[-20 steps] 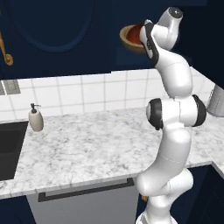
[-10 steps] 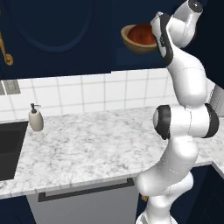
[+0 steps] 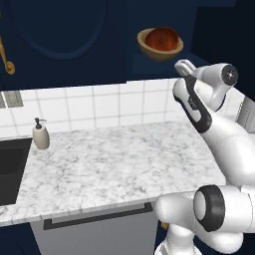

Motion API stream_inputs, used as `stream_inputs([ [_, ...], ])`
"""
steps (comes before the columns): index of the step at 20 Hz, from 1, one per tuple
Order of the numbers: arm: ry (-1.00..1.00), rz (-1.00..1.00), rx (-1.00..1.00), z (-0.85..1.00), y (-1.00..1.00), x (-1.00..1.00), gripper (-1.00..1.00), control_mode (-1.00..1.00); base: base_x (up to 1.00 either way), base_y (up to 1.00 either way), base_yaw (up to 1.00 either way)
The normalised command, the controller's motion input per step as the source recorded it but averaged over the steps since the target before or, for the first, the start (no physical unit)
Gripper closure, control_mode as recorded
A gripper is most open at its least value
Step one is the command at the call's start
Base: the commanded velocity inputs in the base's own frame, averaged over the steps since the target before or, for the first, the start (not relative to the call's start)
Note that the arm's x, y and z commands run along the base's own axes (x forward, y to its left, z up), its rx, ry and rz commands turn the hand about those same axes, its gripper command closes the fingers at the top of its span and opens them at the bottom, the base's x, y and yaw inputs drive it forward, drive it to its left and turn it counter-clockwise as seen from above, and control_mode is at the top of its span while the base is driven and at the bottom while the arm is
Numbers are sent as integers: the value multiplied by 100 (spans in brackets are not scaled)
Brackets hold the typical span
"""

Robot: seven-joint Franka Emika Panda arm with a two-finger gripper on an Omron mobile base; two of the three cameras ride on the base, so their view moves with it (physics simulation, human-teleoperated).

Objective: Pick up the bowls on the counter and stack them on top of one another in the open cabinet. Place the smaller bowl on top of the larger bowl.

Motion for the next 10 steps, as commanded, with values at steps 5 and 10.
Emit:
stream_inputs([
  [5, -4, 1, -20, -100, 73, -100, -100, -100, 0, 0, 0],
  [10, 9, -2, 7, -15, -9, -10, -100, -100, 0, 0, 0],
])
